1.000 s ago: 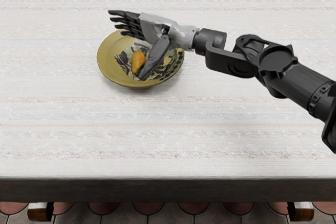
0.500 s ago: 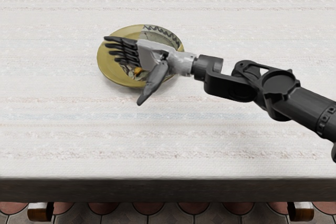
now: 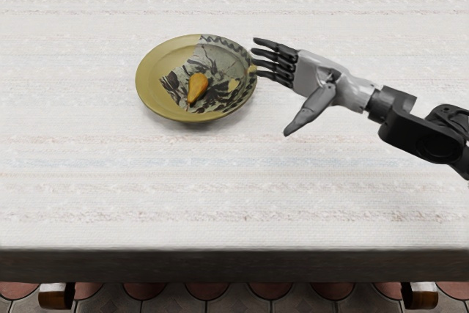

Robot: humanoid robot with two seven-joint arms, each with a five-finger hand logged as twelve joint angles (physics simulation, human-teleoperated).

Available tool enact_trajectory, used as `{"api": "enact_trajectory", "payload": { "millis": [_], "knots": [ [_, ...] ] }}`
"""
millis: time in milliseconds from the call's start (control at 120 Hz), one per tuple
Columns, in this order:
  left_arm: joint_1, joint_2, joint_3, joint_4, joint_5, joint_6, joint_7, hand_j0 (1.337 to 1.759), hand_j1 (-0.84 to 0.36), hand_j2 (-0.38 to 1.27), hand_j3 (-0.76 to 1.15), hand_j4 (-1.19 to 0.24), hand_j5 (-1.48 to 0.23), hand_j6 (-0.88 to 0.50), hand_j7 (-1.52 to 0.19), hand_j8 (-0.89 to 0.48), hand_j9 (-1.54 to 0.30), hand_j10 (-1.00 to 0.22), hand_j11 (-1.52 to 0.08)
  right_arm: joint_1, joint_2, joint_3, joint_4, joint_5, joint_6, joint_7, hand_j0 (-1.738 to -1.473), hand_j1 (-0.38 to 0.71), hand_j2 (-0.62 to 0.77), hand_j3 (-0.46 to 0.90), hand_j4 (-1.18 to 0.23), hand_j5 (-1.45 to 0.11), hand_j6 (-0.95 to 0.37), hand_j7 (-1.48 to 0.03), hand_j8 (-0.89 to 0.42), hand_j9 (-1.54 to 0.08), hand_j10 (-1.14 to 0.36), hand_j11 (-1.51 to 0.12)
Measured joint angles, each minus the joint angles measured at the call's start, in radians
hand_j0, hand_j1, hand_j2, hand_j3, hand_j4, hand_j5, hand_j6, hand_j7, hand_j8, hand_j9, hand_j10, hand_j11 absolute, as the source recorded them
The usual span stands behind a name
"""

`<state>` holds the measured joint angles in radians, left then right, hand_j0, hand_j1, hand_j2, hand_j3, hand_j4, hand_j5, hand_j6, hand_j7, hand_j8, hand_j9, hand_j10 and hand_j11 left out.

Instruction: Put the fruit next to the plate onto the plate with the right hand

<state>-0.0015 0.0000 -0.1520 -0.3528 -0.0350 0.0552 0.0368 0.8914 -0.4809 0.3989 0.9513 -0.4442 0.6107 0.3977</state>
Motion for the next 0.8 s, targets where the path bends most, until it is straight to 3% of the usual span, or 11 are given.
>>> {"api": "enact_trajectory", "payload": {
  "millis": [242,475,800],
  "knots": [
    [0.000,0.000,0.000,0.000,0.000,0.000,0.000,1.658,0.33,0.00,0.00,-0.02,-0.02,-0.02,-0.02,-0.02,-0.02,-0.02,-0.02,-0.170,-0.140,0.180,0.006,0.007,0.000,0.000,-1.658,-0.35,0.00,0.00,0.00,0.00,0.00,0.00,0.00,0.00,0.00,0.00],
    [0.000,0.000,0.000,0.000,0.001,0.000,0.000,1.658,0.33,0.00,0.00,-0.02,-0.02,-0.02,-0.02,-0.02,-0.02,-0.02,-0.02,-0.379,-0.196,0.378,0.004,0.051,0.000,0.001,-1.658,-0.35,0.00,0.00,0.00,0.00,0.00,0.00,0.00,0.00,0.00,0.00],
    [0.008,0.000,0.000,0.000,0.001,0.000,0.000,1.658,0.33,0.00,0.00,-0.02,-0.02,-0.02,-0.02,-0.02,-0.02,-0.02,-0.02,-0.450,-0.285,0.433,0.003,0.080,0.000,0.003,-1.658,-0.35,0.00,0.00,0.00,0.00,0.00,0.00,0.00,0.00,0.00,0.00]
  ]
}}
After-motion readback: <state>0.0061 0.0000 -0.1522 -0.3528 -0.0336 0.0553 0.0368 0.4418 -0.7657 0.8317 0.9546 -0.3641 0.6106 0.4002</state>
